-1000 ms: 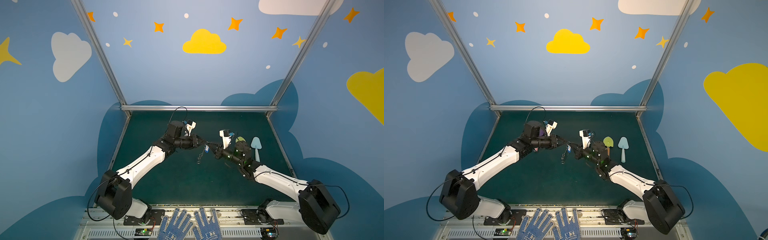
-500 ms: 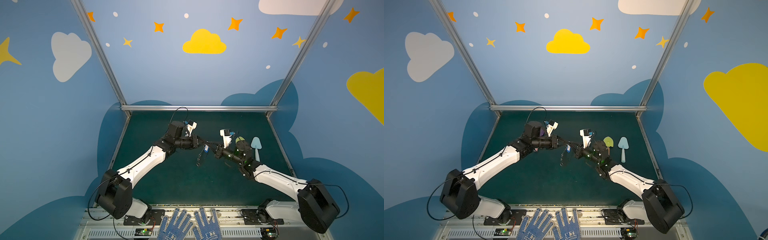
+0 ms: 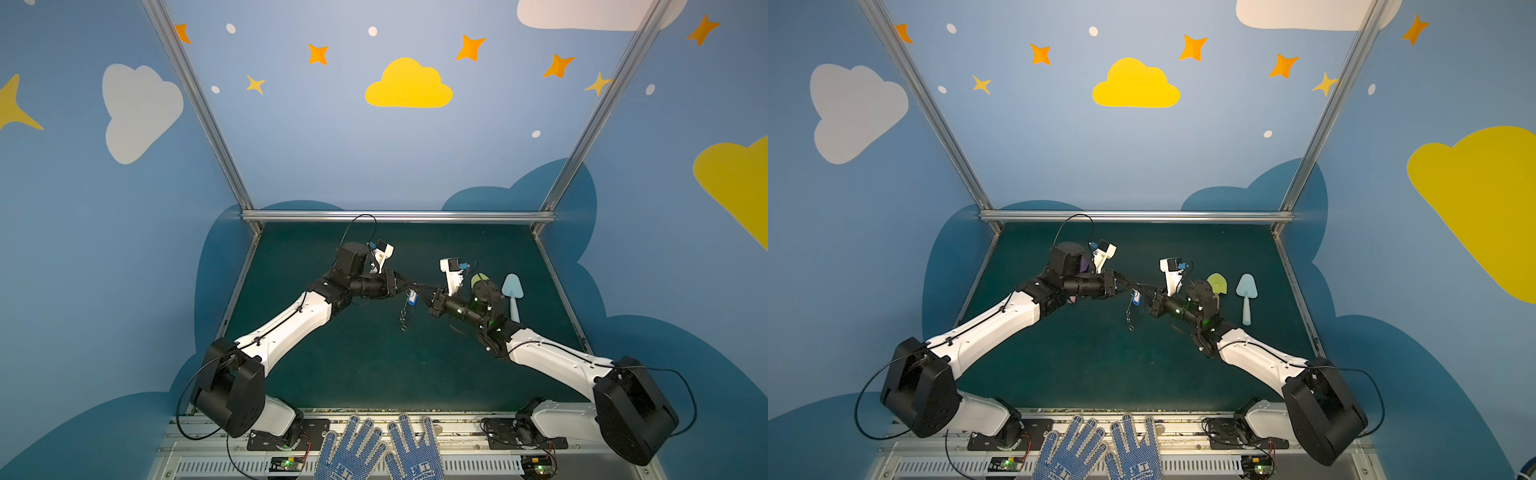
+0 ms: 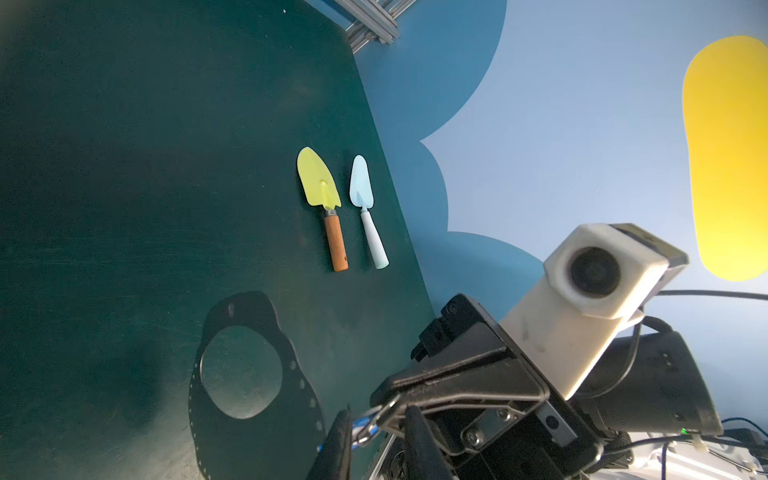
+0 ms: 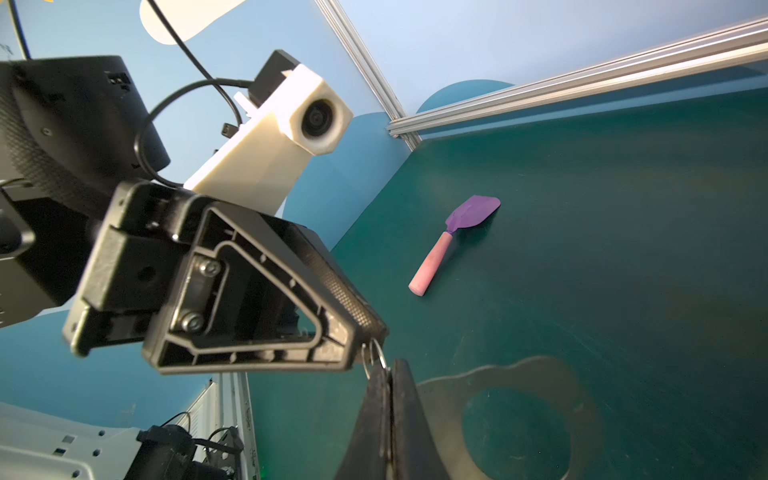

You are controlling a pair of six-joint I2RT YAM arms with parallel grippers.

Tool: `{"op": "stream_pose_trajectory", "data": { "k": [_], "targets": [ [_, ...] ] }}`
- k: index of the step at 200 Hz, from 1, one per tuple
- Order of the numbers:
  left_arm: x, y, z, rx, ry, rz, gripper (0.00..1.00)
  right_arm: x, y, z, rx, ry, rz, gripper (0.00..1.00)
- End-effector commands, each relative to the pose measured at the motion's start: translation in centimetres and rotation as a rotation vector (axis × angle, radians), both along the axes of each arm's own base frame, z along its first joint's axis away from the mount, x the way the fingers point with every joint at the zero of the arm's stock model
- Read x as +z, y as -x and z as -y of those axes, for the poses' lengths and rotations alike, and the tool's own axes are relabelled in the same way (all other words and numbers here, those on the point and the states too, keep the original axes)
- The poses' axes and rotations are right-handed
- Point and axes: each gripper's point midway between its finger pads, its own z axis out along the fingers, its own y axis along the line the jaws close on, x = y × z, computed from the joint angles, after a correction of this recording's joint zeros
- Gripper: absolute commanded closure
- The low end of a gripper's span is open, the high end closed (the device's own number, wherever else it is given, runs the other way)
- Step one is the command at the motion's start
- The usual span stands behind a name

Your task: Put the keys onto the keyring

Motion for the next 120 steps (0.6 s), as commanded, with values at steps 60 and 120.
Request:
{"op": "stream_pose_trajectory", "data": {
  "k": [60, 120],
  "targets": [
    [0.9, 0.1, 0.4, -0.019, 0.016, 0.036, 0.82, 1.9, 0.0, -0.5, 0.038, -0.065, 0.032, 1.00],
    [1.3, 1.0, 1.2, -0.070, 0.025, 0.043, 0.96, 1.8, -0.6, -0.5, 0.039, -0.070, 0.000, 1.00]
  ]
}}
